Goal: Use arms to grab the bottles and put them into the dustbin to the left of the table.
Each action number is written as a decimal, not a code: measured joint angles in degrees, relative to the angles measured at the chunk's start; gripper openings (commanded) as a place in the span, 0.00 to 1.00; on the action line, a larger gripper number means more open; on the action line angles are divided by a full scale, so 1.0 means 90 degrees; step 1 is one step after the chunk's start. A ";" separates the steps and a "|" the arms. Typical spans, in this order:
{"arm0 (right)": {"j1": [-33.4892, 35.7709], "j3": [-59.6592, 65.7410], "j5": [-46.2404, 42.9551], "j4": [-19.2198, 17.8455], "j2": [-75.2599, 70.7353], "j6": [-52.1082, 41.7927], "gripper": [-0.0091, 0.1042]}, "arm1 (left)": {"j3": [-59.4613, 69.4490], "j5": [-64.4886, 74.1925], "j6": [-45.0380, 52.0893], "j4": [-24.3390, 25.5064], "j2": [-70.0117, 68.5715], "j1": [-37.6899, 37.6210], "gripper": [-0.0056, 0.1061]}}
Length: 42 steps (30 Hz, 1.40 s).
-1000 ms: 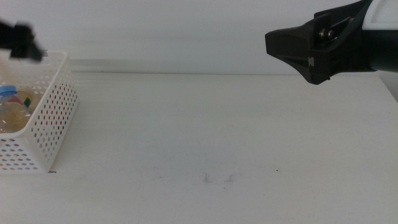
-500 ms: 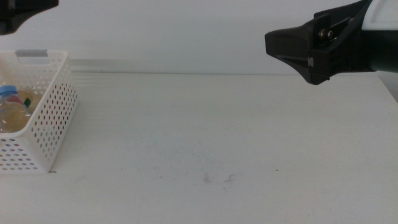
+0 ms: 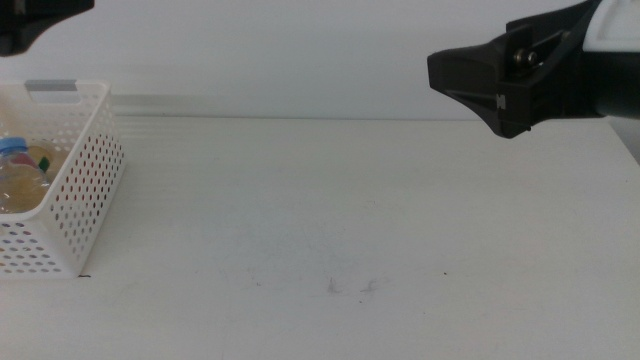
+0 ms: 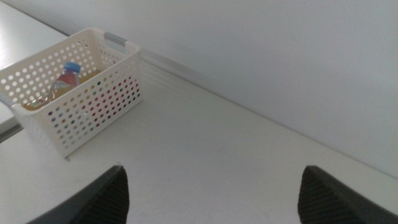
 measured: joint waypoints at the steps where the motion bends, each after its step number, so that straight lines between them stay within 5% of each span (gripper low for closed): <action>1: -0.0095 0.0102 -0.0115 0.0030 -0.0055 0.0000 0.87 | 0.0072 -0.0085 0.0000 0.0014 -0.0012 0.0000 0.89; 10: -0.2293 0.2648 -0.1996 0.0398 -0.1576 0.0026 0.87 | 0.3687 -0.4337 0.0013 0.0101 -0.1683 0.0000 0.89; 18: -0.3503 0.5864 -0.2230 0.0344 -0.4402 0.0026 0.87 | 0.6655 -0.3816 0.0013 0.0101 -0.3987 0.0000 0.89; 25: -0.3856 0.7148 -0.1413 0.0318 -0.6568 0.0038 0.87 | 0.7813 -0.3498 0.0013 0.0101 -0.5627 0.0000 0.89; 42: -0.3866 0.7211 -0.1364 0.0315 -0.6774 0.0038 0.87 | 0.7941 -0.3672 0.0013 0.0101 -0.5852 0.0363 0.89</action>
